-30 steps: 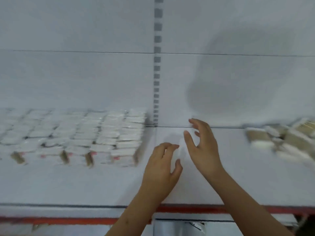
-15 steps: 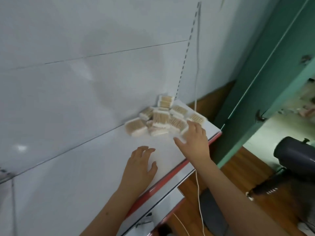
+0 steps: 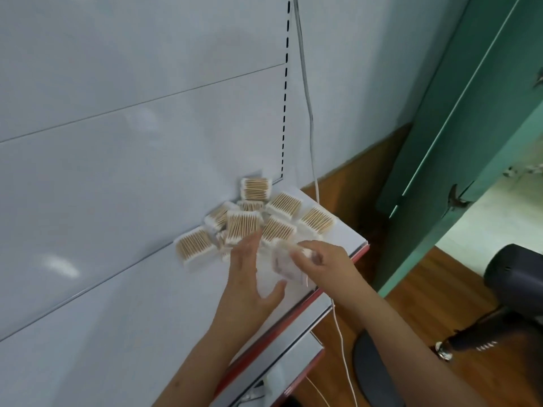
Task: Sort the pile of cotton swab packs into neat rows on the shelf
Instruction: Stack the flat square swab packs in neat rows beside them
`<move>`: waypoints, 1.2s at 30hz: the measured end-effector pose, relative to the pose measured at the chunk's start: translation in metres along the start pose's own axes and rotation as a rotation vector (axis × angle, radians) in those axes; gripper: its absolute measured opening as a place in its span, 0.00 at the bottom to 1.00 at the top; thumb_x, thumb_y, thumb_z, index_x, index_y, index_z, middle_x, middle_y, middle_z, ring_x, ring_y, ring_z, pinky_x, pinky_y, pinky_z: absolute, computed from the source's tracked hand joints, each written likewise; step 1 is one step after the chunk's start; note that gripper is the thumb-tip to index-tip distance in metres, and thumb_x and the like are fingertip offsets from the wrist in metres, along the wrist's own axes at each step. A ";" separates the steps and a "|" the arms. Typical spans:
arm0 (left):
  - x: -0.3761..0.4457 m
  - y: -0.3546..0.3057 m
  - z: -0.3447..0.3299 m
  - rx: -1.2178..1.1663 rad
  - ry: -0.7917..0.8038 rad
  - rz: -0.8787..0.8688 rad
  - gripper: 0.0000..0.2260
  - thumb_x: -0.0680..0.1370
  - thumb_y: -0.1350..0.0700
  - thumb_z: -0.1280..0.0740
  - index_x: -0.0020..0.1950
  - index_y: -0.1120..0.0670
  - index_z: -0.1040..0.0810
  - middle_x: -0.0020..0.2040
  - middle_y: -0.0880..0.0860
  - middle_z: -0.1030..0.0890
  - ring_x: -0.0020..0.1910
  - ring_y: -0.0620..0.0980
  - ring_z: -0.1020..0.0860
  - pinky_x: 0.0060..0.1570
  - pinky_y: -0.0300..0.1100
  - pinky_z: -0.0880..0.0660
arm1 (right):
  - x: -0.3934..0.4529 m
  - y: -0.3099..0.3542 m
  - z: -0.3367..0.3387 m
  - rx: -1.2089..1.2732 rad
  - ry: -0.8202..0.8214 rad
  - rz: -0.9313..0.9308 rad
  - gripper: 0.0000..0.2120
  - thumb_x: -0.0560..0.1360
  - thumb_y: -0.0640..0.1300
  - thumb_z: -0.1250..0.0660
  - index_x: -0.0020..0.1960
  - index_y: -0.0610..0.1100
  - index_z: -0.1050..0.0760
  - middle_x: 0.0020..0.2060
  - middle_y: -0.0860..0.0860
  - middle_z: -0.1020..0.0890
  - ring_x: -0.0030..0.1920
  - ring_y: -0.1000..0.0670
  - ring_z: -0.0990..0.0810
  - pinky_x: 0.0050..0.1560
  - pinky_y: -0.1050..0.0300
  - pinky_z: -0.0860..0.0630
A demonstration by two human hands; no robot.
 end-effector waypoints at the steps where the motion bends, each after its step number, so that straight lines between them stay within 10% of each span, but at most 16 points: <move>1: 0.005 -0.001 -0.002 0.037 0.013 -0.048 0.35 0.74 0.42 0.31 0.78 0.49 0.38 0.74 0.46 0.35 0.71 0.43 0.31 0.62 0.33 0.27 | 0.004 0.004 0.001 -0.030 0.054 0.050 0.08 0.77 0.59 0.34 0.52 0.59 0.21 0.47 0.60 0.17 0.48 0.54 0.19 0.52 0.52 0.19; 5: 0.011 0.006 -0.004 -0.155 0.024 0.249 0.17 0.74 0.50 0.24 0.59 0.47 0.24 0.52 0.45 0.17 0.48 0.42 0.17 0.46 0.40 0.18 | 0.027 0.005 0.003 0.002 0.101 0.169 0.11 0.74 0.59 0.30 0.55 0.57 0.23 0.49 0.62 0.19 0.48 0.55 0.20 0.49 0.52 0.19; 8: 0.003 0.018 -0.003 -0.342 -0.150 0.533 0.12 0.75 0.54 0.25 0.55 0.52 0.23 0.49 0.49 0.16 0.39 0.48 0.15 0.35 0.39 0.19 | 0.046 -0.022 0.017 -0.187 -0.076 0.121 0.21 0.73 0.64 0.33 0.63 0.59 0.27 0.61 0.64 0.25 0.59 0.63 0.27 0.66 0.56 0.28; 12: -0.004 0.023 -0.003 -0.425 -0.236 0.598 0.10 0.78 0.54 0.28 0.57 0.50 0.24 0.49 0.48 0.14 0.38 0.53 0.14 0.37 0.48 0.17 | 0.069 -0.058 0.035 -0.577 -0.088 0.014 0.34 0.72 0.61 0.30 0.75 0.55 0.36 0.73 0.55 0.36 0.73 0.47 0.39 0.73 0.45 0.39; 16: -0.002 0.019 -0.004 -0.436 -0.219 0.559 0.10 0.79 0.56 0.30 0.58 0.51 0.24 0.47 0.49 0.13 0.38 0.53 0.14 0.32 0.44 0.20 | 0.075 -0.058 0.031 -0.375 -0.188 0.109 0.22 0.73 0.52 0.29 0.66 0.53 0.26 0.64 0.58 0.27 0.65 0.52 0.34 0.67 0.54 0.34; 21: -0.002 0.013 -0.001 -0.438 -0.243 0.545 0.06 0.81 0.57 0.33 0.57 0.55 0.26 0.38 0.56 0.15 0.26 0.47 0.22 0.26 0.39 0.28 | 0.072 -0.032 0.028 -0.027 -0.217 0.245 0.13 0.77 0.63 0.38 0.47 0.55 0.25 0.43 0.61 0.20 0.46 0.54 0.22 0.44 0.57 0.24; 29: -0.003 0.009 0.001 -0.585 -0.299 0.520 0.15 0.83 0.49 0.42 0.64 0.56 0.28 0.51 0.57 0.15 0.42 0.57 0.15 0.30 0.44 0.21 | 0.054 -0.007 -0.022 0.336 0.203 0.109 0.09 0.76 0.52 0.31 0.49 0.46 0.22 0.41 0.51 0.16 0.37 0.48 0.17 0.36 0.58 0.20; 36: -0.006 0.011 0.003 -0.568 -0.319 0.536 0.17 0.75 0.50 0.32 0.62 0.54 0.28 0.54 0.50 0.16 0.50 0.53 0.16 0.34 0.45 0.19 | 0.048 -0.004 -0.044 -0.028 0.096 0.393 0.06 0.77 0.54 0.31 0.47 0.52 0.24 0.40 0.59 0.21 0.42 0.57 0.21 0.41 0.67 0.26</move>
Point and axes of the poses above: each hand's wrist, its own x-axis towards the middle knuckle, its own z-axis out of the back of the hand, y = z × x, the point moved 2 cm from there along x, towards the middle knuckle
